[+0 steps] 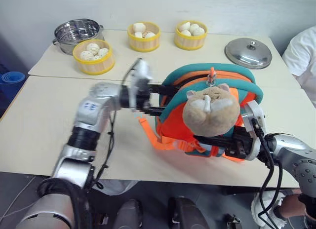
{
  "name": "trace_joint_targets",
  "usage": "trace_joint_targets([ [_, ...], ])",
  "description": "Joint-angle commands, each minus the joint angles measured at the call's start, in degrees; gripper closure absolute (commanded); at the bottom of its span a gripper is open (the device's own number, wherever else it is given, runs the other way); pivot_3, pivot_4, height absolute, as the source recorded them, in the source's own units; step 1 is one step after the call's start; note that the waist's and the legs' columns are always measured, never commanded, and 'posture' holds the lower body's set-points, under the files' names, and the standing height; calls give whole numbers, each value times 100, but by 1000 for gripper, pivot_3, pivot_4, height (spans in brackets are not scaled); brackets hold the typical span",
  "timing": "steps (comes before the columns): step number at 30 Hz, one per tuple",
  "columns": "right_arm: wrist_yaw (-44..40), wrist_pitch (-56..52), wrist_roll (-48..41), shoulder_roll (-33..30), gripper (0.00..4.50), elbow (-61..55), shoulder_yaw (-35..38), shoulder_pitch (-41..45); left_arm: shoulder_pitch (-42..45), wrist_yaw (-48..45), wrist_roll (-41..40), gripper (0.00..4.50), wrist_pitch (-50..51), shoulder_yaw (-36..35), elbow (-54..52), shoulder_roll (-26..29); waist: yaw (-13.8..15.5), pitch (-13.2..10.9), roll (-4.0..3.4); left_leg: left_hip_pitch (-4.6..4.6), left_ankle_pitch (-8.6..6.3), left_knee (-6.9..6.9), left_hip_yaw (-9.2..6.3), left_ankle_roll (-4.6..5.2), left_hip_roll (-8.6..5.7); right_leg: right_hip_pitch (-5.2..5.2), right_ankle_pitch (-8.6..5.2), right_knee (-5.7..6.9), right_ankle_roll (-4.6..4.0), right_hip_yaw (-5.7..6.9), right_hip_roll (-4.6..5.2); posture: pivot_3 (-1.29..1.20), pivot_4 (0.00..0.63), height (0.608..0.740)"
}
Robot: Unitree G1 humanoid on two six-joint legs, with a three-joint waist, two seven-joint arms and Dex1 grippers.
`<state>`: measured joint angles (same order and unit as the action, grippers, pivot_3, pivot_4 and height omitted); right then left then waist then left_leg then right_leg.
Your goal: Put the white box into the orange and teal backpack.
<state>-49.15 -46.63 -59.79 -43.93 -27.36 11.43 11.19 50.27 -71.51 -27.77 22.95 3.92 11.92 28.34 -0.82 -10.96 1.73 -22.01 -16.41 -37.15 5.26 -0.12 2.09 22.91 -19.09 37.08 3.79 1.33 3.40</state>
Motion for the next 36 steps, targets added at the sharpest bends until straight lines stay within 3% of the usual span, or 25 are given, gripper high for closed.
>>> trace_joint_targets([
  [1,122,279,216,155,4500,-141,-24,64,-104,-835,-436,881,88,-378,-498,635,11,0,0,-3,0,-3,-1,1,-1,1,0,0,0,1,1,0,150,740],
  [4,182,412,463,330,4500,-70,-192,170,-307,-1026,-773,881,350,-500,-1259,971,11,0,0,-6,-4,-4,0,7,-4,0,0,-2,0,-1,5,0,150,740],
  [8,175,469,658,489,4500,68,-402,312,-352,-325,-1306,881,633,-618,-2336,531,92,0,0,-19,-14,-20,-13,26,-9,-1,4,-3,6,5,12,0,150,740],
  [12,108,472,734,529,4500,180,-530,413,-344,71,-1087,881,341,-375,-2696,95,62,0,-1,-16,-21,-25,-10,38,-18,-10,11,-8,20,-2,15,0,150,740],
  [20,-28,430,706,500,4500,227,-582,451,-469,328,-266,881,-747,285,-2387,-636,55,1,-2,-9,-20,-21,-2,38,-15,-9,11,-7,21,-6,6,0,150,740],
  [24,-2,435,684,509,4500,180,-524,371,-485,325,-110,1753,-1018,325,-2182,-691,58,1,-2,-10,-23,-23,-3,43,-15,-9,11,-6,21,-6,7,0,150,740],
  [29,61,492,673,531,4500,131,-403,206,-397,333,20,3374,-1185,230,-1859,-585,63,2,-3,-10,-23,-24,-4,43,-15,-9,11,-6,21,-6,7,0,150,740],
  [33,176,550,597,603,4500,102,-183,35,-179,456,-245,4403,-965,-181,-1588,-376,64,1,-2,-10,-23,-24,-4,43,-15,-9,11,-6,21,-5,8,0,150,740],
  [36,361,596,382,715,4500,77,153,-140,-5,373,-575,4486,-539,-692,-1240,125,60,1,-2,-11,-23,-25,-4,44,-15,-9,11,-5,21,-5,8,0,150,740],
])
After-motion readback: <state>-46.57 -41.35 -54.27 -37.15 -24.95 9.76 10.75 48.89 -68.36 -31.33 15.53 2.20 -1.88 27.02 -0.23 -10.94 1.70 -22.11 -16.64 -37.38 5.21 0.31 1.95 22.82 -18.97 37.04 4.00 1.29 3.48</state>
